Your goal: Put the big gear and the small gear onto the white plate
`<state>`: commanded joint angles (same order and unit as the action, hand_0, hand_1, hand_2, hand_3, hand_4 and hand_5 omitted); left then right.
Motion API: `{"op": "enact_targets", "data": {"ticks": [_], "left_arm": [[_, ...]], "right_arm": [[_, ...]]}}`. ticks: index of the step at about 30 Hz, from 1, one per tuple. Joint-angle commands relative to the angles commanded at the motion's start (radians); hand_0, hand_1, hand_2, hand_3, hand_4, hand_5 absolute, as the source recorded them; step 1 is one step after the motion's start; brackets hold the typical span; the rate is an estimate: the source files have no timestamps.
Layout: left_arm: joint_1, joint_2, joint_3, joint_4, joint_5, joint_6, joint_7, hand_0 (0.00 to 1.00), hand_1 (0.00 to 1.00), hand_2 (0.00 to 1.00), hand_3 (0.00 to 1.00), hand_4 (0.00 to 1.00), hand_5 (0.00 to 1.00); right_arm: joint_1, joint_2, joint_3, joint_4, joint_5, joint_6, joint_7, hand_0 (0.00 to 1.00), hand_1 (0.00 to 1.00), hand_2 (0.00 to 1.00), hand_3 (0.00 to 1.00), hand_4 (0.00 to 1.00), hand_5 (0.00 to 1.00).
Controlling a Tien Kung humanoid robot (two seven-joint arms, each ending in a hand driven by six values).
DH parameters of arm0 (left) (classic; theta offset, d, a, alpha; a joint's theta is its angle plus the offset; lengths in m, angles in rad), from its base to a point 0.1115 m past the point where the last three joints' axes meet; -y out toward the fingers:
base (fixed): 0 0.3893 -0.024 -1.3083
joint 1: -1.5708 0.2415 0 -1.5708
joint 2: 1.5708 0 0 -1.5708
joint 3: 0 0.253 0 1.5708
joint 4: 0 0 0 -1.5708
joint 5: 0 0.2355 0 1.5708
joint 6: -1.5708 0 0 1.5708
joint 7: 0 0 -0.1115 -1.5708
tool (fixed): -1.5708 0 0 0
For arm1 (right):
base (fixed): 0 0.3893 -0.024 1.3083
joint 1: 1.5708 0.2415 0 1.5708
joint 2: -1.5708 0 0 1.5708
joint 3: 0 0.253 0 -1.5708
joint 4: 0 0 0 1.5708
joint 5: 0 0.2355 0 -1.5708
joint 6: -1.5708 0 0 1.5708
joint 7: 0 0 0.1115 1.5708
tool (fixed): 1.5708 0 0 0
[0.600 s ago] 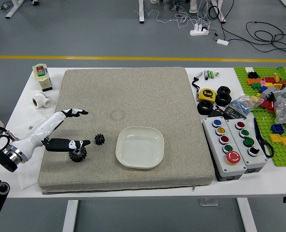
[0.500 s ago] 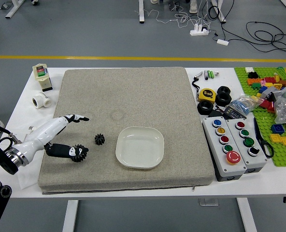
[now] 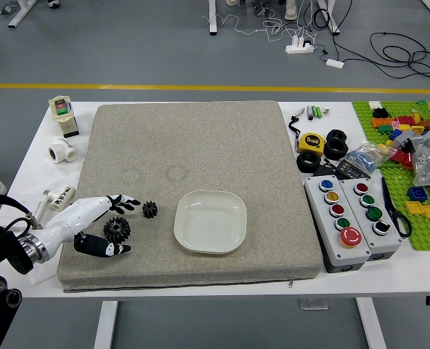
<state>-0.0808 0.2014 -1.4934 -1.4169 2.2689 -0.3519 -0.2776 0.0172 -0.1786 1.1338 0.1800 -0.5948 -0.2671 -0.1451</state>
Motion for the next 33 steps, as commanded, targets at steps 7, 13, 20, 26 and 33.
{"op": "enact_targets", "data": {"ticks": [7, 13, 20, 26, 33], "left_arm": [[-0.016, 0.004, -0.006, 0.070, 0.000, 0.045, 0.018, 0.596, 0.654, 0.720, 0.823, 0.868, 0.099], [-0.017, 0.015, -0.014, 0.079, 0.000, 0.054, 0.029, 0.421, 0.515, 0.575, 0.690, 0.617, 0.037], [-0.016, 0.018, -0.013, 0.072, 0.000, 0.056, 0.024, 0.312, 0.310, 0.373, 0.500, 0.305, 0.002], [-0.009, 0.015, -0.008, 0.071, 0.000, 0.063, 0.022, 0.300, 0.295, 0.361, 0.490, 0.308, 0.002], [-0.013, 0.012, -0.005, 0.064, 0.000, 0.081, 0.023, 0.298, 0.291, 0.356, 0.490, 0.322, 0.002]], "right_arm": [[-0.003, 0.001, -0.004, 0.000, 0.000, -0.002, -0.001, 0.618, 0.615, 0.723, 0.605, 0.814, 0.764], [-0.003, 0.001, -0.004, 0.000, -0.002, -0.003, -0.002, 0.617, 0.615, 0.720, 0.604, 0.812, 0.764], [-0.005, 0.001, -0.004, 0.000, -0.011, -0.003, -0.004, 0.616, 0.613, 0.719, 0.603, 0.809, 0.763], [-0.006, 0.001, -0.006, 0.000, -0.008, -0.003, -0.003, 0.615, 0.612, 0.719, 0.602, 0.807, 0.763], [-0.004, 0.000, -0.008, 0.000, -0.003, -0.003, -0.001, 0.615, 0.613, 0.718, 0.601, 0.806, 0.763]]}}
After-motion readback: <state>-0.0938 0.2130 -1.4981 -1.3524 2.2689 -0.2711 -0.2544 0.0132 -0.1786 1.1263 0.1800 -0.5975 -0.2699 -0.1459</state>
